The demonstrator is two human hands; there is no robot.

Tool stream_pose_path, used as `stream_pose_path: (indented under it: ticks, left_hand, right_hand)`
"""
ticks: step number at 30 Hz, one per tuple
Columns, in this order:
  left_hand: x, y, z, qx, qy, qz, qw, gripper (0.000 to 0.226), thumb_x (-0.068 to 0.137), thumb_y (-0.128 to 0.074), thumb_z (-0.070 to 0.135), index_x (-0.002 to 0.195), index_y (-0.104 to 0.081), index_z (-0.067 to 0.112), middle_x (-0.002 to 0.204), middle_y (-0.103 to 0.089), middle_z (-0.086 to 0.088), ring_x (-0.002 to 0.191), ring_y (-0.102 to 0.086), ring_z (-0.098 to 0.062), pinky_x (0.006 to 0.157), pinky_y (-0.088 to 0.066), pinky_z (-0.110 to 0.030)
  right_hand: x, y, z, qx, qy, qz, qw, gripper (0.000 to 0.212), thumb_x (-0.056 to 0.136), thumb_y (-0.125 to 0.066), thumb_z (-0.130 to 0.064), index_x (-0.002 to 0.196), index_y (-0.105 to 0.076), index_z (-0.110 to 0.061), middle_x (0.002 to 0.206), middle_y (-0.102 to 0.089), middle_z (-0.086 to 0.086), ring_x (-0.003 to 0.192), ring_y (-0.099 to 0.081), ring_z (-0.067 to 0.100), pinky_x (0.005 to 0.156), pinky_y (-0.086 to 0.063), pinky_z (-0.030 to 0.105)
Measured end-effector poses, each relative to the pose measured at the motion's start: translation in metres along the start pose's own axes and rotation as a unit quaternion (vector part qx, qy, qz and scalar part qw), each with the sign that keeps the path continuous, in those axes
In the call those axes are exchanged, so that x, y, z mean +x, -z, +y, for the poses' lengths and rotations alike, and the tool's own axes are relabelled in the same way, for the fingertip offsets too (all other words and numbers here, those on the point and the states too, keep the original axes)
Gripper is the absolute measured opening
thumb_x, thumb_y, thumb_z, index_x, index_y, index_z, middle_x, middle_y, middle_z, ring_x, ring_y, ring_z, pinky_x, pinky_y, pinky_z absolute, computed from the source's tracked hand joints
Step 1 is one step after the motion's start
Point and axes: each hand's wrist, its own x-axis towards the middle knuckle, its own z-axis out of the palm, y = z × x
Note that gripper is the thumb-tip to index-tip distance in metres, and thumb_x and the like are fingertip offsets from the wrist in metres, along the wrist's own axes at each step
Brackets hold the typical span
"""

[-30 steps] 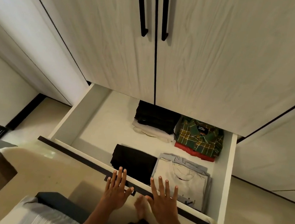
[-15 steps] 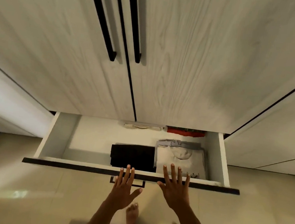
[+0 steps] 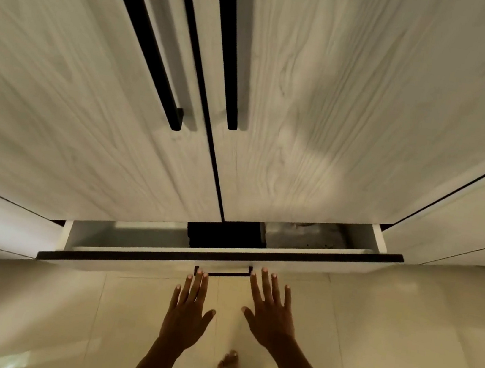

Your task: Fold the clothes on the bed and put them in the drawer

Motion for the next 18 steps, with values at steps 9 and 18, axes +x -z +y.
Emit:
stream_pose_path:
  ticks: [9,18]
  left_hand:
    - [0.067,0.025,-0.021,-0.02,0.023,0.045,0.999,0.1,0.084,-0.067,0.055,0.157,-0.014,0.012,0.162,-0.02,-0.017,0.146,-0.021,-0.038,0.112,-0.024,-0.055]
    - [0.1,0.037,-0.023,-0.013,0.02,0.067,0.997,0.108,0.076,-0.074,0.059,0.155,-0.021,0.007,0.159,-0.025,-0.018,0.145,-0.027,-0.039,0.112,-0.024,-0.055]
  right_hand:
    - [0.074,0.018,-0.003,-0.002,-0.026,-0.001,1.0,0.086,0.092,-0.025,-0.072,0.159,-0.023,-0.018,0.165,-0.019,0.014,0.15,-0.021,0.039,0.119,-0.001,0.057]
    - [0.109,0.023,0.003,-0.002,-0.046,0.018,0.999,0.083,0.094,-0.026,-0.071,0.158,-0.022,-0.018,0.165,-0.022,0.008,0.149,-0.021,0.041,0.117,-0.01,0.062]
